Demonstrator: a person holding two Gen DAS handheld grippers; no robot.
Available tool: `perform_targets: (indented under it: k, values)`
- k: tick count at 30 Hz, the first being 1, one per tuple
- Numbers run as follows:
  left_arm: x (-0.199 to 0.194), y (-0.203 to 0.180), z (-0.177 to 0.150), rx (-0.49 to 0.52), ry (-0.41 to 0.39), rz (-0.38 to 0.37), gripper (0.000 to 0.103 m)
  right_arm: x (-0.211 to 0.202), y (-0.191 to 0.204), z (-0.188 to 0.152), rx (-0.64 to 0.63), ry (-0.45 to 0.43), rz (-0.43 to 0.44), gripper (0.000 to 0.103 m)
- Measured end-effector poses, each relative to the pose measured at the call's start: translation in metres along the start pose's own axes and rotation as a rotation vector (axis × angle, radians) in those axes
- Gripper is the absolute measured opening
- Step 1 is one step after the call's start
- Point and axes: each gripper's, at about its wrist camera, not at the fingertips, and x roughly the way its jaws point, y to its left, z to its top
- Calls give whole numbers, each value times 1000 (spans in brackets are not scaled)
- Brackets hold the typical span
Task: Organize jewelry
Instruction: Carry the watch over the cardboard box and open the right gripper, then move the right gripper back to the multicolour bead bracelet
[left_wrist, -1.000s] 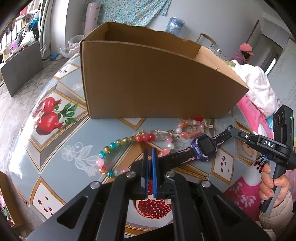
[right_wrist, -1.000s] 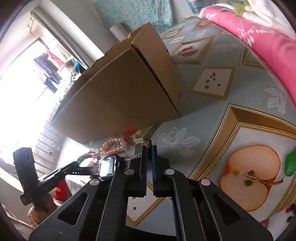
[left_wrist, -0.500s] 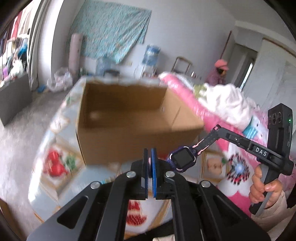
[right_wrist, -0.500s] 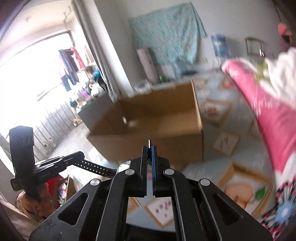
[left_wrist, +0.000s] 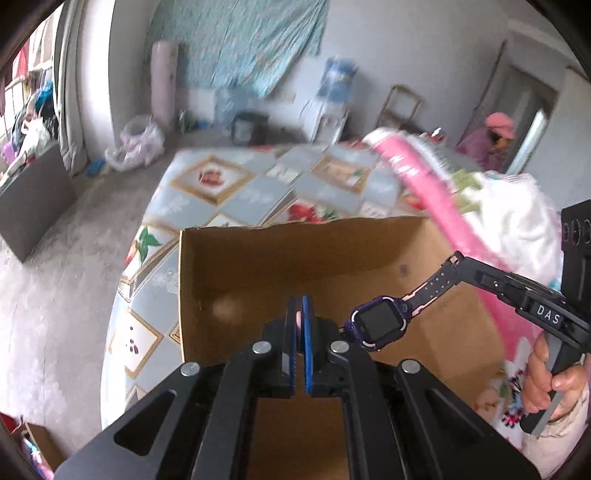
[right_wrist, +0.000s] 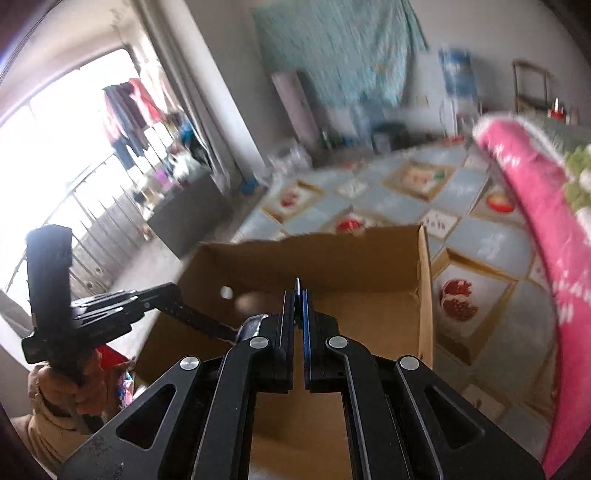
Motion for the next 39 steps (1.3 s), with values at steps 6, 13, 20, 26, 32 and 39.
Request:
perform_targets:
  k: [6,13,20,26,32,39]
  values:
    - [49,14,23,-13,109,56,3,47,-15,11,48,124,-33,4]
    - [60,24,23,-43,120,89,37,32,-21,9,58,91,-89,20]
    - [15,19,8,-37,23,69,51,-15,-17,-4,66,-29,-104,27]
    - [-70,21,-42,-27,-176,44,79,-88,11,-51,92,-271,-126,68]
    - [-96,21,-120,-33,-156,113,98,-96,38,-106,28,-316,-208,89]
    - [-30,19,-207,-97,131,238,98,-51,48,-151,20,-131,-259,95]
